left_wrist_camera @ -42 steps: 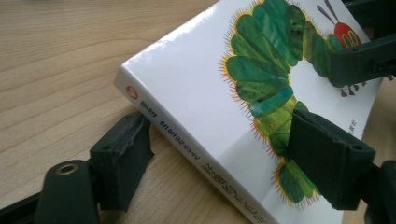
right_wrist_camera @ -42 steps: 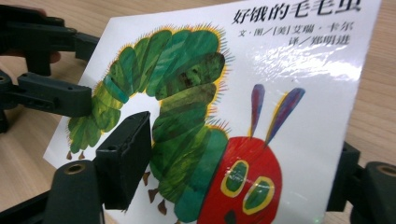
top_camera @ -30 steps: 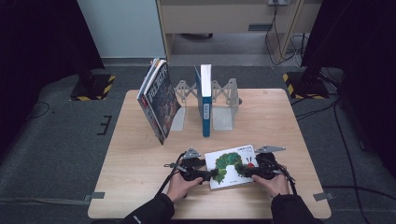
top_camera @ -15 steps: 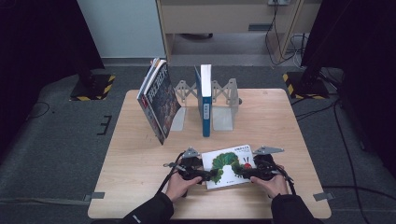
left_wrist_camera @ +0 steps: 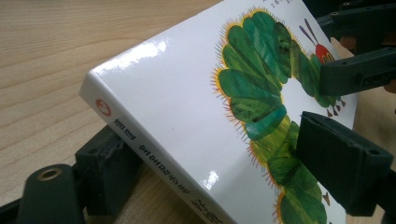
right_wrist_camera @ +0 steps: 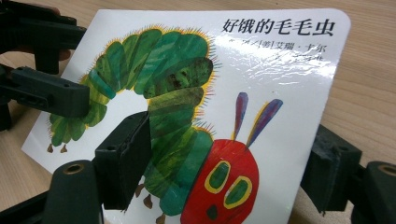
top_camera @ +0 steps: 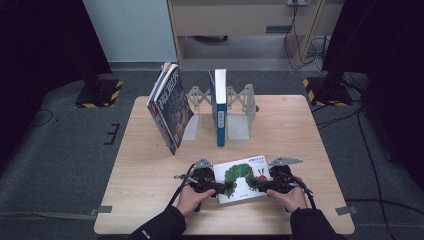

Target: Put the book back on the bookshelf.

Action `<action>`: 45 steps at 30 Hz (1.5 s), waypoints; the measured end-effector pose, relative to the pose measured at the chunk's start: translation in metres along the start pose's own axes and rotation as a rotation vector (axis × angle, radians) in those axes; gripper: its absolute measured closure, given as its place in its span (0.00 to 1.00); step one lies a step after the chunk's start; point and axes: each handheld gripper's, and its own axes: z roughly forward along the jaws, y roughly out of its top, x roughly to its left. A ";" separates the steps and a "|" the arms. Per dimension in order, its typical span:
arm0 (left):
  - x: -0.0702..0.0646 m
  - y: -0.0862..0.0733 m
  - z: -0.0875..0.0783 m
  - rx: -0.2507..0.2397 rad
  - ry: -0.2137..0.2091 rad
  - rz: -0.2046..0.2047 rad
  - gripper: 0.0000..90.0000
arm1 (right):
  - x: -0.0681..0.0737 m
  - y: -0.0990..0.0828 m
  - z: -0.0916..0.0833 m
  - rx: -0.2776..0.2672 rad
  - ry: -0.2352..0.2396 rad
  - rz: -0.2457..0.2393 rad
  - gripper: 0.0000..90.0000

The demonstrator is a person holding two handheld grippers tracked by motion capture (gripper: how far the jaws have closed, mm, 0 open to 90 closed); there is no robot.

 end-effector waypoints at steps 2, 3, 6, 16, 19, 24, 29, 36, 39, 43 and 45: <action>0.001 0.000 -0.001 -0.001 -0.011 -0.014 0.20 | 0.000 0.000 0.000 -0.002 0.003 -0.003 0.28; 0.001 0.000 -0.001 0.001 -0.020 -0.023 0.20 | 0.000 0.000 0.000 -0.001 0.007 0.001 0.28; 0.001 -0.001 -0.002 0.005 -0.037 -0.045 0.23 | 0.000 -0.001 0.001 -0.008 0.009 -0.003 0.28; -0.006 0.001 -0.007 -0.035 -0.105 -0.049 0.38 | -0.002 -0.001 0.000 -0.035 0.047 0.021 0.27; -0.009 0.001 -0.007 -0.045 -0.095 -0.029 0.38 | -0.001 -0.001 0.000 -0.039 0.047 0.020 0.27; -0.010 0.001 -0.008 -0.040 -0.075 -0.002 0.40 | -0.002 0.000 -0.004 -0.052 0.036 0.004 0.32; -0.010 0.001 -0.009 -0.034 -0.070 0.012 0.44 | -0.005 0.001 -0.009 -0.089 0.045 0.030 0.33; -0.012 0.001 -0.011 -0.035 -0.076 0.038 0.51 | -0.012 -0.001 -0.013 -0.048 -0.022 0.041 0.30; -0.014 0.001 -0.012 -0.042 -0.083 0.050 0.52 | -0.012 -0.002 -0.009 -0.028 -0.010 0.038 0.30; -0.014 0.001 -0.011 -0.045 -0.088 0.053 0.52 | -0.010 -0.002 -0.008 -0.032 0.010 0.038 0.30; -0.013 0.001 -0.011 -0.044 -0.089 0.049 0.53 | -0.011 -0.002 -0.008 -0.035 0.012 0.040 0.30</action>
